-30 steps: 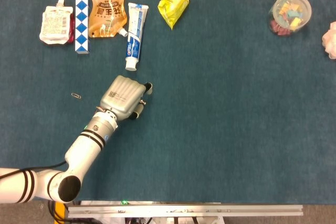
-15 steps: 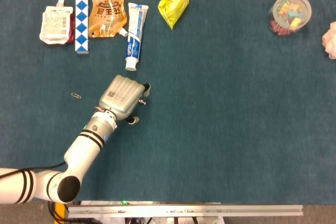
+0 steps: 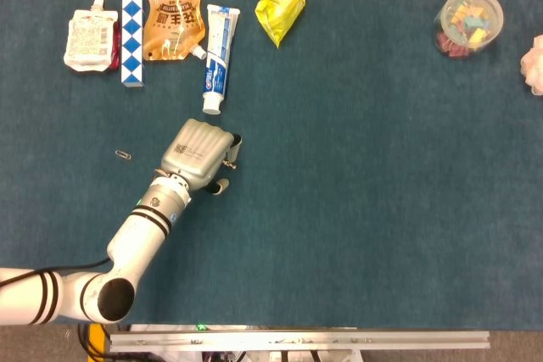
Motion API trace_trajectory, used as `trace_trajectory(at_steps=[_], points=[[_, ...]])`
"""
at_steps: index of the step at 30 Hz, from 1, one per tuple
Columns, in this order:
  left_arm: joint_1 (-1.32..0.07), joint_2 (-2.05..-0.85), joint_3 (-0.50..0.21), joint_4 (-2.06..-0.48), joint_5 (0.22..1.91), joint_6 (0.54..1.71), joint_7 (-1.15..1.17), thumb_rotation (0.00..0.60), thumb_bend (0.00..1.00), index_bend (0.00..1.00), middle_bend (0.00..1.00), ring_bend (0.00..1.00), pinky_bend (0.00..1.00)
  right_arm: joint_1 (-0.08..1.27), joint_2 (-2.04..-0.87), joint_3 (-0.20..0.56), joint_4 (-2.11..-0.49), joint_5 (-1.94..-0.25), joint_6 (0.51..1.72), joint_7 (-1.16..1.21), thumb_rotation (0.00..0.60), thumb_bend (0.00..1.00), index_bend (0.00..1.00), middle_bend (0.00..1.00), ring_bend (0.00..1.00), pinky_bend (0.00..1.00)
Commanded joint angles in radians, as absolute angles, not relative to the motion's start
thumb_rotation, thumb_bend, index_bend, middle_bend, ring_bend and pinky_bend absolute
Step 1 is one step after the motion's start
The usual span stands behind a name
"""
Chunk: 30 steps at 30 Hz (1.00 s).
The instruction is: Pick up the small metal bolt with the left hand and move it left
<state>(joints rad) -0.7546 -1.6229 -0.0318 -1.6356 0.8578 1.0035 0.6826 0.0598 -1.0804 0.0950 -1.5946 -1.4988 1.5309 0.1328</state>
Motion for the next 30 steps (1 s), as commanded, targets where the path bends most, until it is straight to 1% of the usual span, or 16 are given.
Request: trace_trajectory(at_steps=[1, 13, 23, 30], points=[[-0.758, -1.627, -0.036, -1.631, 0.849, 1.003, 0.683, 0.600, 0.23, 0.48, 1.00, 1.00, 1.00, 0.059, -1.080, 0.095, -1.594, -1.499, 1.533, 0.134, 0.600, 0.37, 0.49, 0.46, 0.40, 0.41], [-0.776, -1.658, -0.049, -1.599, 0.810, 1.004, 0.701, 0.600, 0.23, 0.48, 1.00, 1.00, 1.00, 0.052, -1.078, 0.095, -1.591, -1.499, 1.540, 0.140, 0.600, 0.37, 0.49, 0.46, 0.40, 0.41], [-0.793, -1.678, -0.052, -1.576, 0.776, 1.007, 0.732, 0.600, 0.30, 0.50, 1.00, 1.00, 1.00, 0.047, -1.075, 0.095, -1.589, -1.497, 1.544, 0.144, 0.600, 0.37, 0.49, 0.46, 0.40, 0.41], [-0.799, -1.681, -0.053, -1.566, 0.752, 1.004, 0.738, 0.600, 0.30, 0.51, 1.00, 1.00, 1.00, 0.047, -1.076, 0.096, -1.589, -1.500, 1.546, 0.144, 0.600, 0.37, 0.49, 0.46, 0.40, 0.41]])
